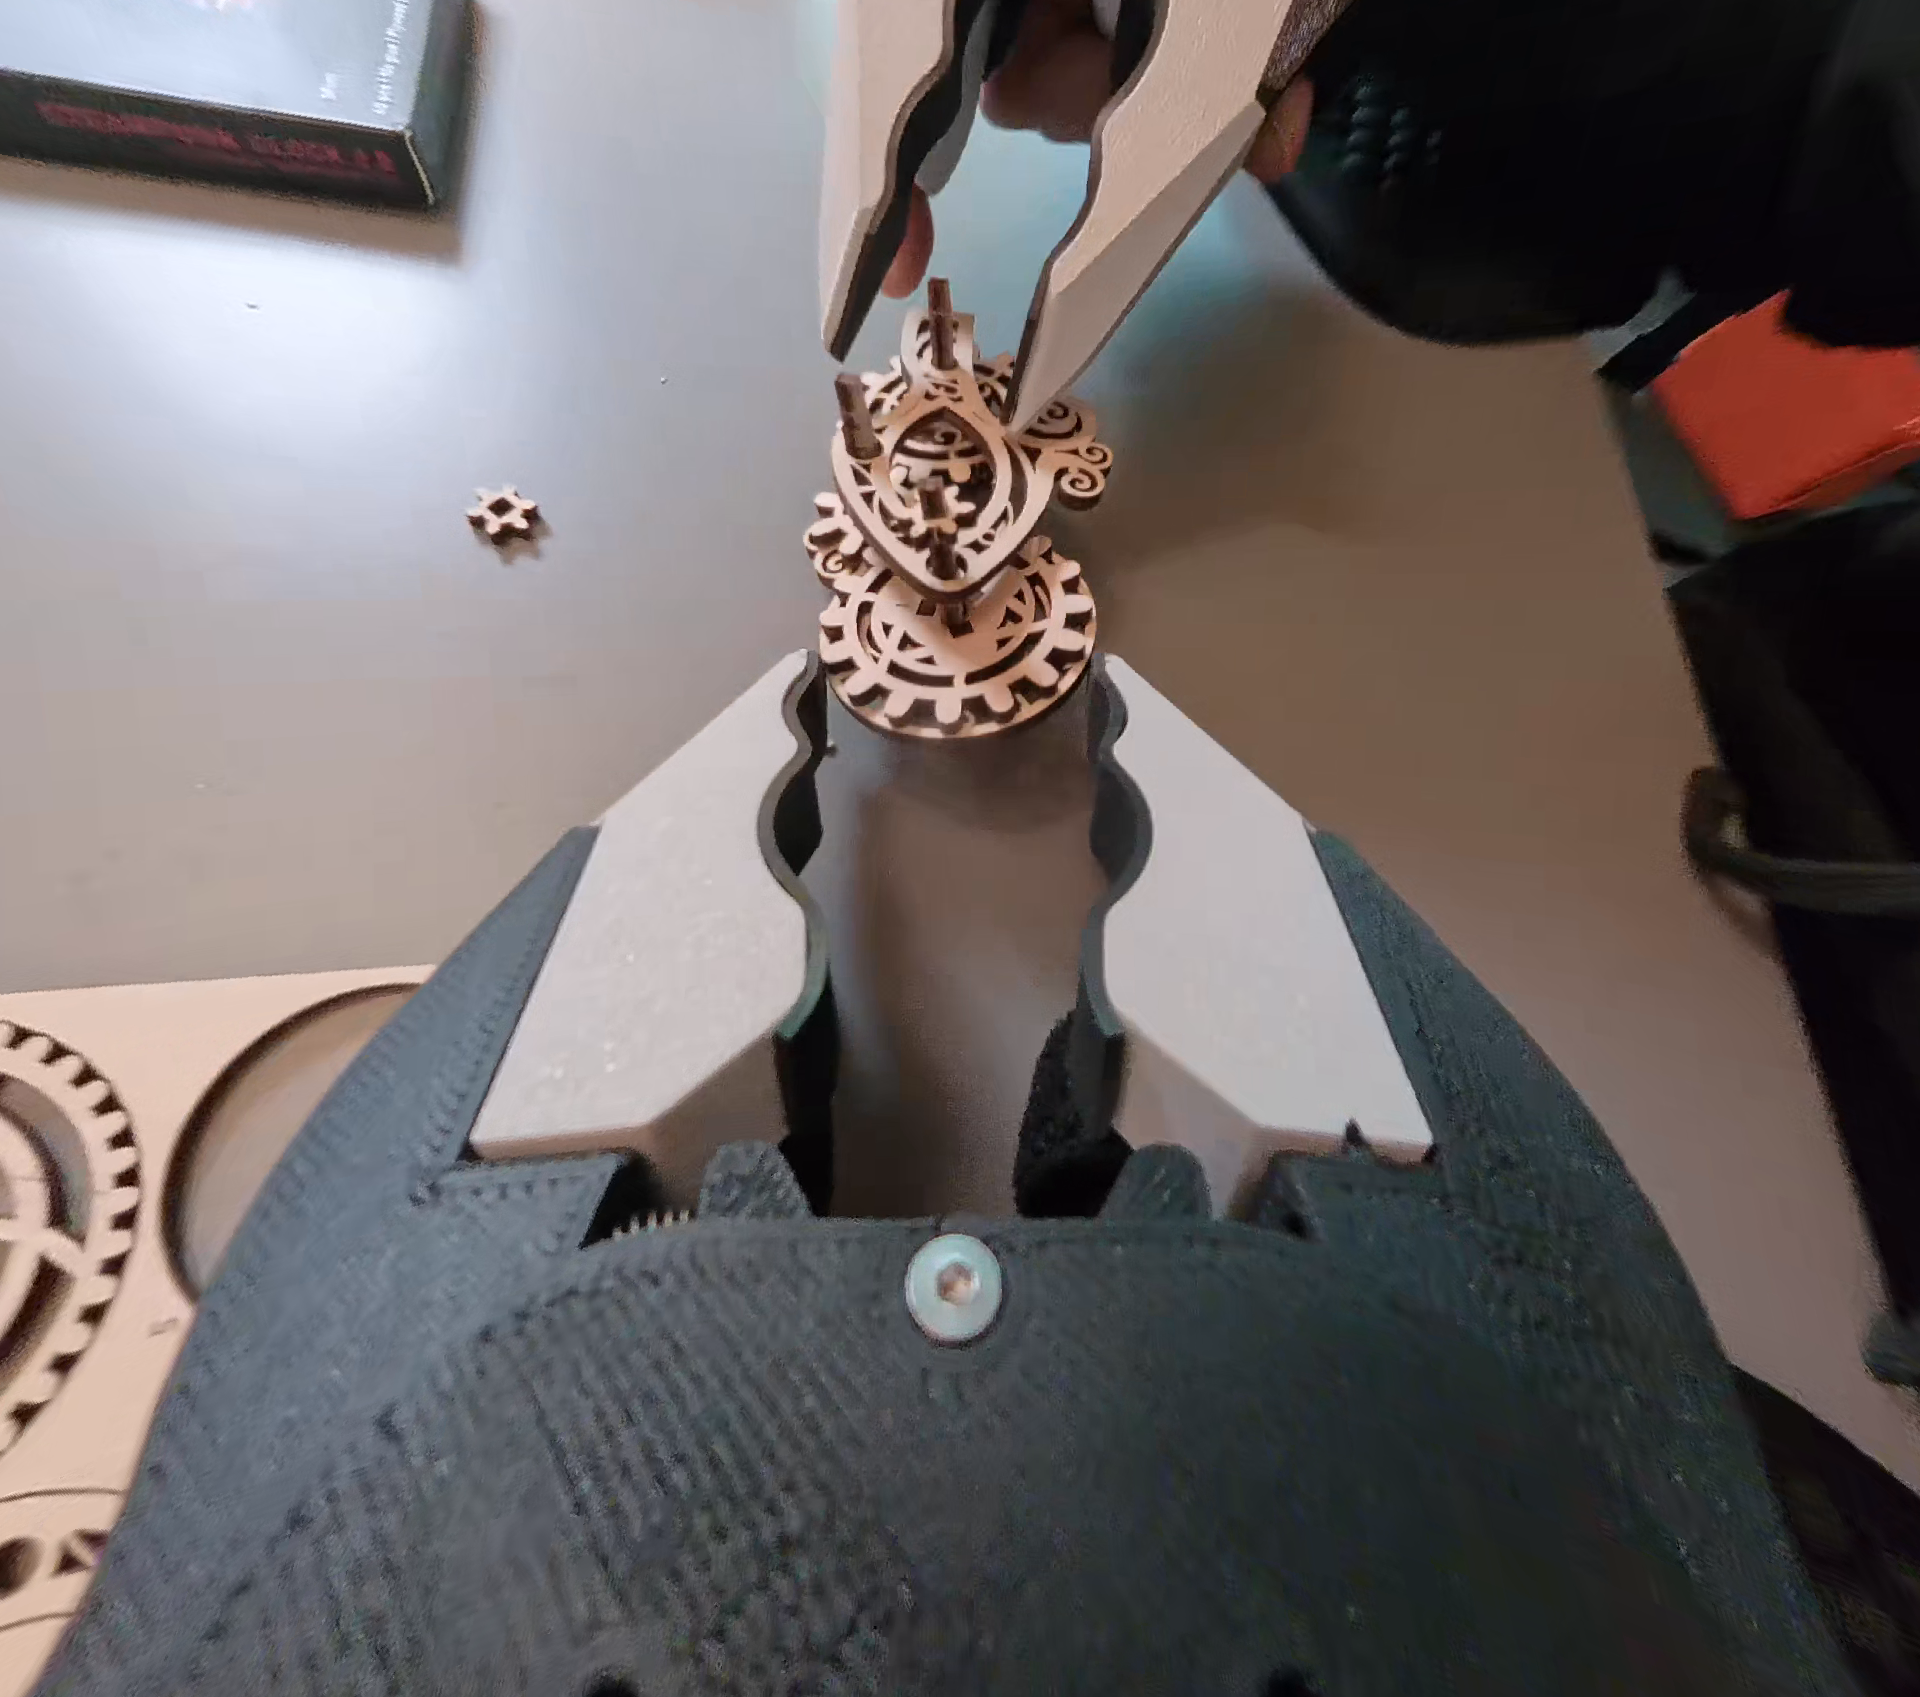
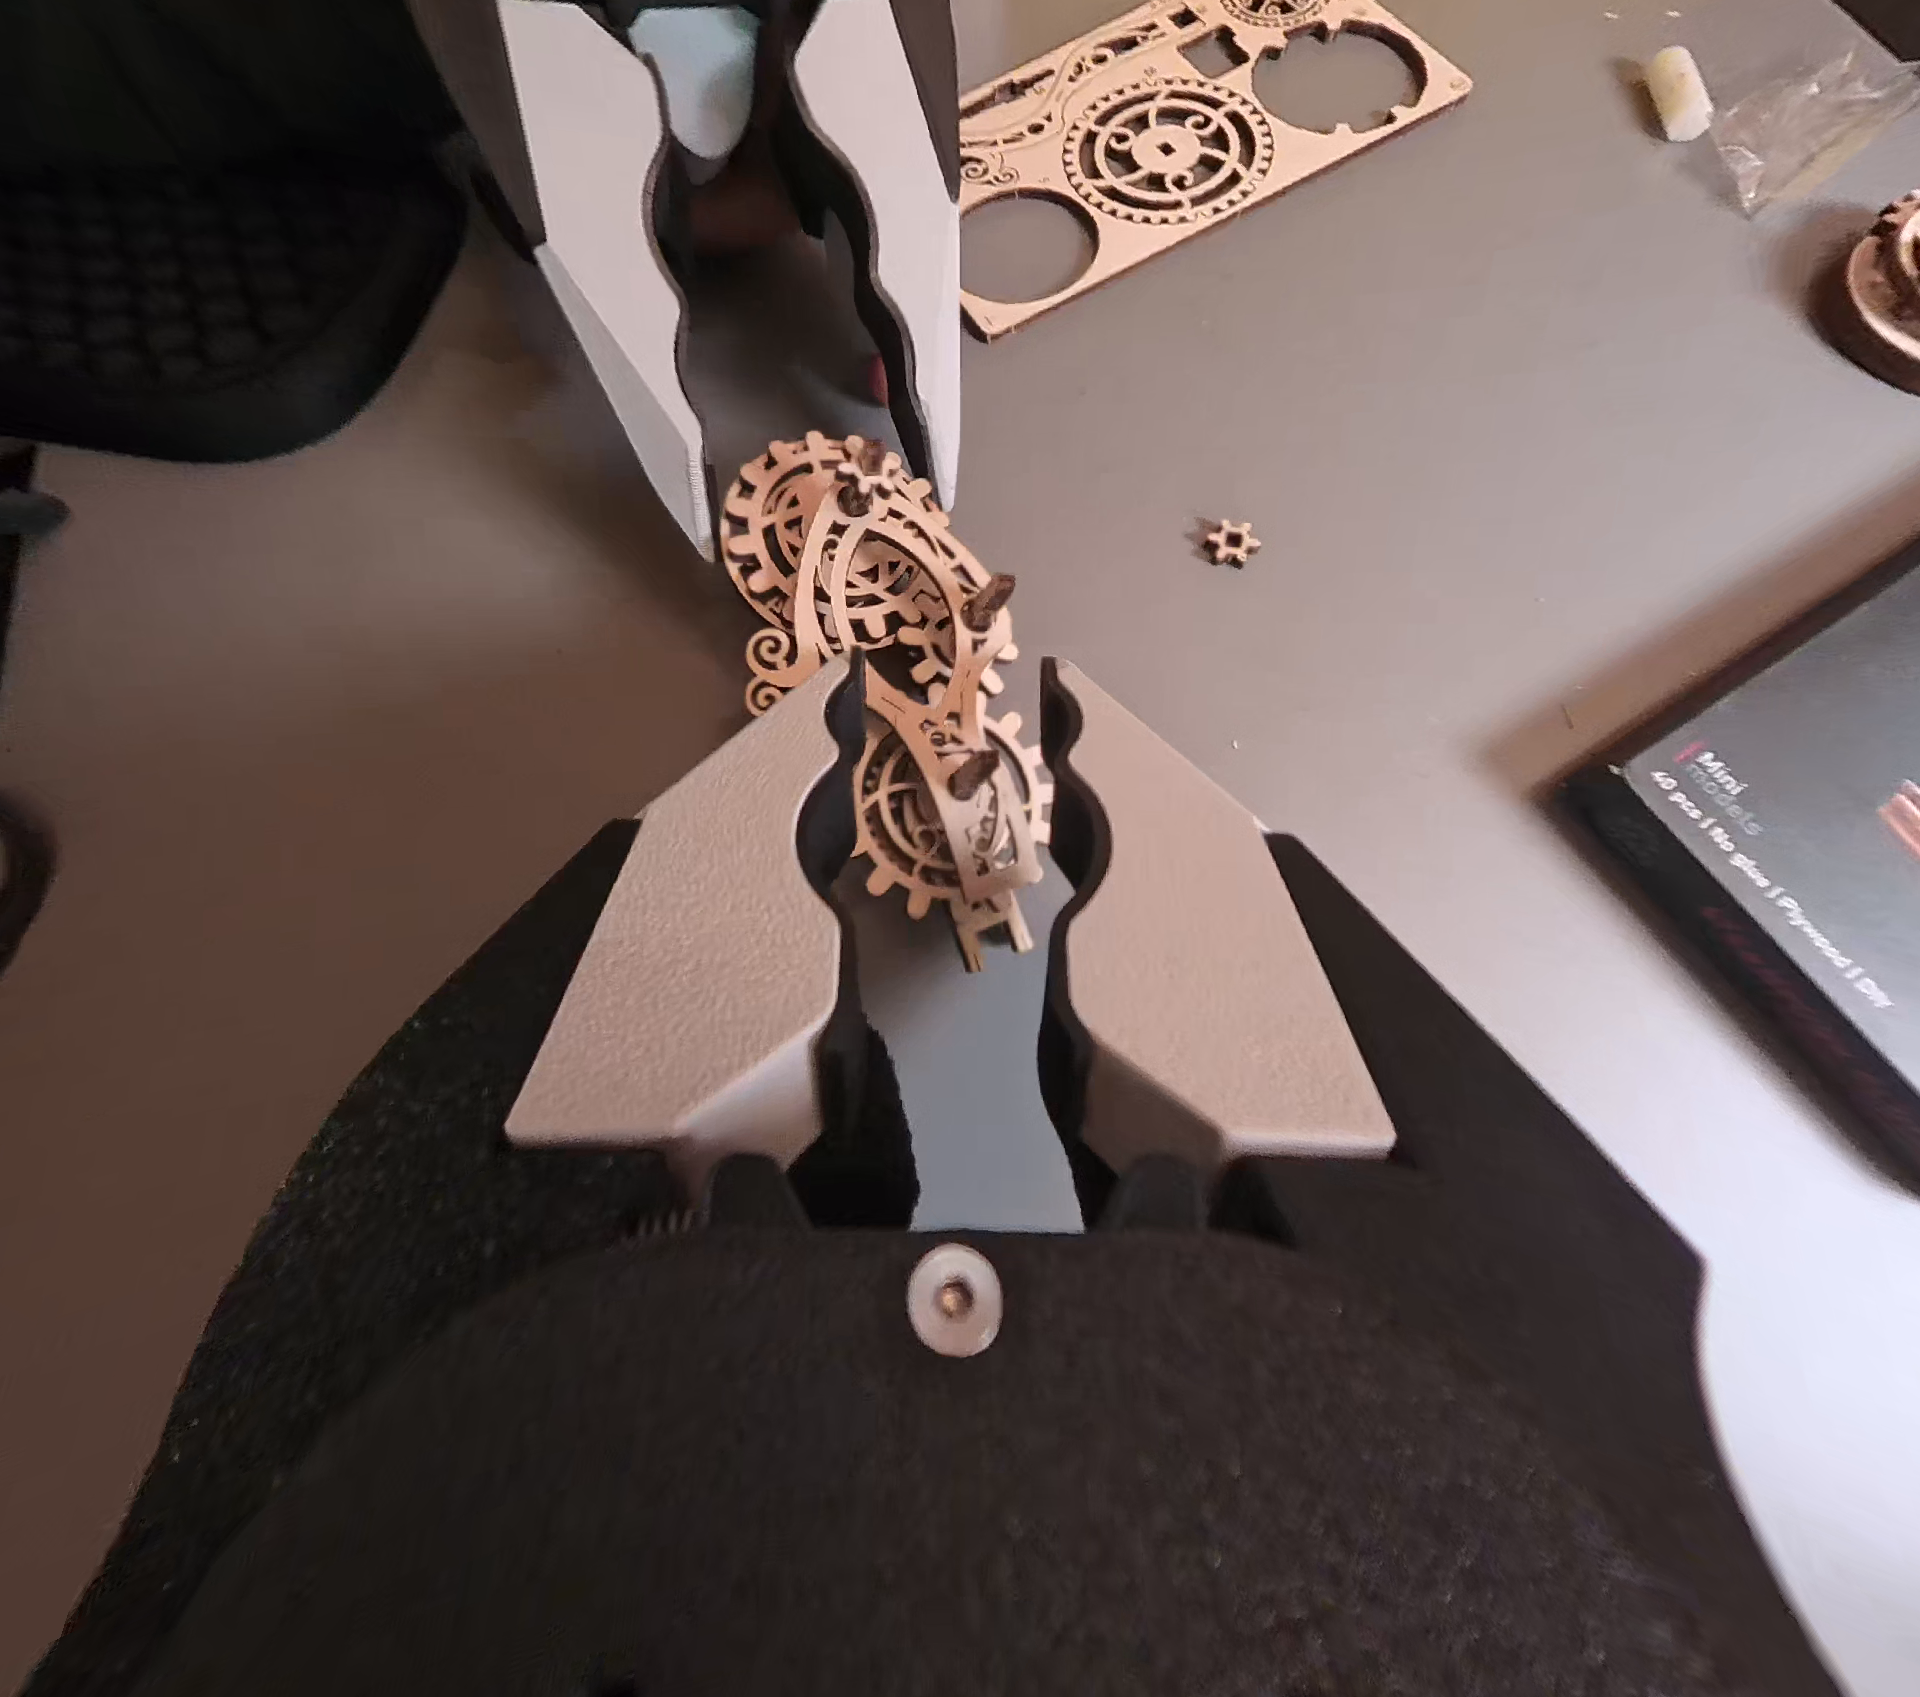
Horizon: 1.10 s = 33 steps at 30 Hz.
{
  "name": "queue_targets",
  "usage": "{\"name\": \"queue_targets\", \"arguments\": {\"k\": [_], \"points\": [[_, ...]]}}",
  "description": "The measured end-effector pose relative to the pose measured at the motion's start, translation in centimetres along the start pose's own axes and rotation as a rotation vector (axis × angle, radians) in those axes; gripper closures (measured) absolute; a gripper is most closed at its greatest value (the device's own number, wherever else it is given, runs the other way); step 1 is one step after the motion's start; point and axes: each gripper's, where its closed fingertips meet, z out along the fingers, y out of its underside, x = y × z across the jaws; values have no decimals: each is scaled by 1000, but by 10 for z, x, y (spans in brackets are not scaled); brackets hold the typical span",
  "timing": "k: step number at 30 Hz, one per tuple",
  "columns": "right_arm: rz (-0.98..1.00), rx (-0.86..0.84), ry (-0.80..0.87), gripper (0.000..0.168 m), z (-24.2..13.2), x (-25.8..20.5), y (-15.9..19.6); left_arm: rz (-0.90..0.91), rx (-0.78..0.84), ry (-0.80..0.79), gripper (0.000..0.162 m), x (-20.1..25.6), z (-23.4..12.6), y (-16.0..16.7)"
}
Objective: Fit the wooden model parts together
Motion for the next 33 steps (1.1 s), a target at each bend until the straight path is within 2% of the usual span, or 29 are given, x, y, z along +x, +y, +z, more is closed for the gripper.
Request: {"name": "queue_targets", "arguments": {"k": [8, 16, 25, 30, 33], "points": [[39, 49, -57, 139, -2, -6, -6, -84, 37, 73, 113, 5, -2, -4], [13, 123, -29, 147, -10, -4, -22, -155, 61, 130, 113, 10, -2, -8], [-11, 53, -224, 147, 6, -35, -26, -99, 52, 192, 113, 26, -2, -9], [39, 77, -322, 160, 5, -44, -27, -53, 22, 216, 113, 34, -1, -3], [70, 89, -364, 160, 4, -46, -26, -49, 24, 223, 113, 36, -1, -4]]}}
